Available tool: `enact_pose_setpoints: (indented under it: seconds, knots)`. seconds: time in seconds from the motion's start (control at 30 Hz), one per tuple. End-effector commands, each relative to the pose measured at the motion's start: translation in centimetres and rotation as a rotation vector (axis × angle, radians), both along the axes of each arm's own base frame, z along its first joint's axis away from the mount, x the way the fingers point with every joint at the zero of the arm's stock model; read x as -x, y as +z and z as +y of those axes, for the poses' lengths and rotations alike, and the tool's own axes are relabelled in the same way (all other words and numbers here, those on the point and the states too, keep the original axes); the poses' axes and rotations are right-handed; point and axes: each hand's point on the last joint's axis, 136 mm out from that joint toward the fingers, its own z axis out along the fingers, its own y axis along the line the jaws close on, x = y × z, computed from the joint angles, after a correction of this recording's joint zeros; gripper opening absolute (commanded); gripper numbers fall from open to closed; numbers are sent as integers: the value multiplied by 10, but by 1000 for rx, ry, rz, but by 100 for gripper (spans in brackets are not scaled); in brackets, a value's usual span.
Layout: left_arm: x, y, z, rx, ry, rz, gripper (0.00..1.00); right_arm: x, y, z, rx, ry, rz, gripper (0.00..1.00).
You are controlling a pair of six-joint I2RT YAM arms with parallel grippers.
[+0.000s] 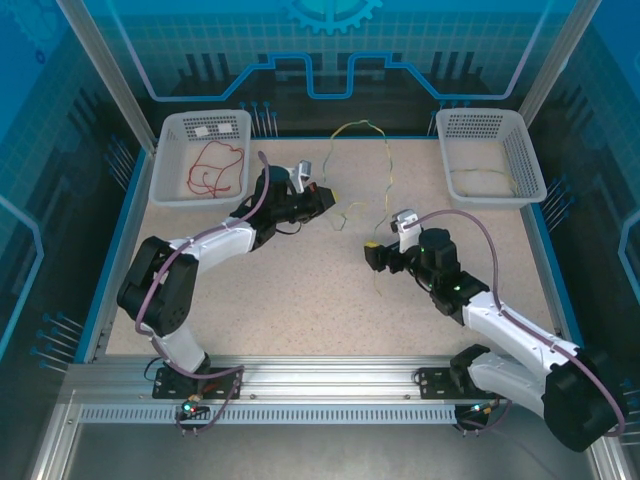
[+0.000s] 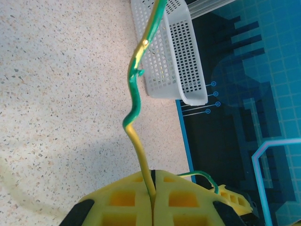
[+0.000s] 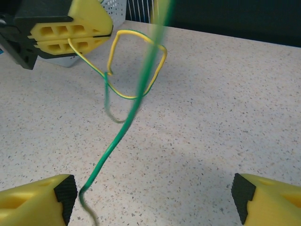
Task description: Untangle the cables
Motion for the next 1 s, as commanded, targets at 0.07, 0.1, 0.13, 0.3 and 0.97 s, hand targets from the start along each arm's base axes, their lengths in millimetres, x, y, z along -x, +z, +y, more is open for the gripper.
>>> enact_pose_setpoints:
  seconds: [0.07, 0.1, 0.13, 0.3, 0.97]
  knots:
    - [7, 28, -8, 2, -54, -62, 0, -10, 36, 1, -11, 4, -95, 92]
    - [8, 30, -10, 5, -61, -65, 0, -10, 38, 7, -18, 33, -103, 95]
    - [10, 33, -14, 8, -72, -75, 0, -12, 37, 12, -21, 53, -105, 96]
    - [15, 40, -31, 31, -108, -78, 0, -30, 39, 21, -44, 25, -102, 97]
    - [34, 49, -57, 113, -174, -50, 0, -98, 34, 17, 27, -229, -134, 44]
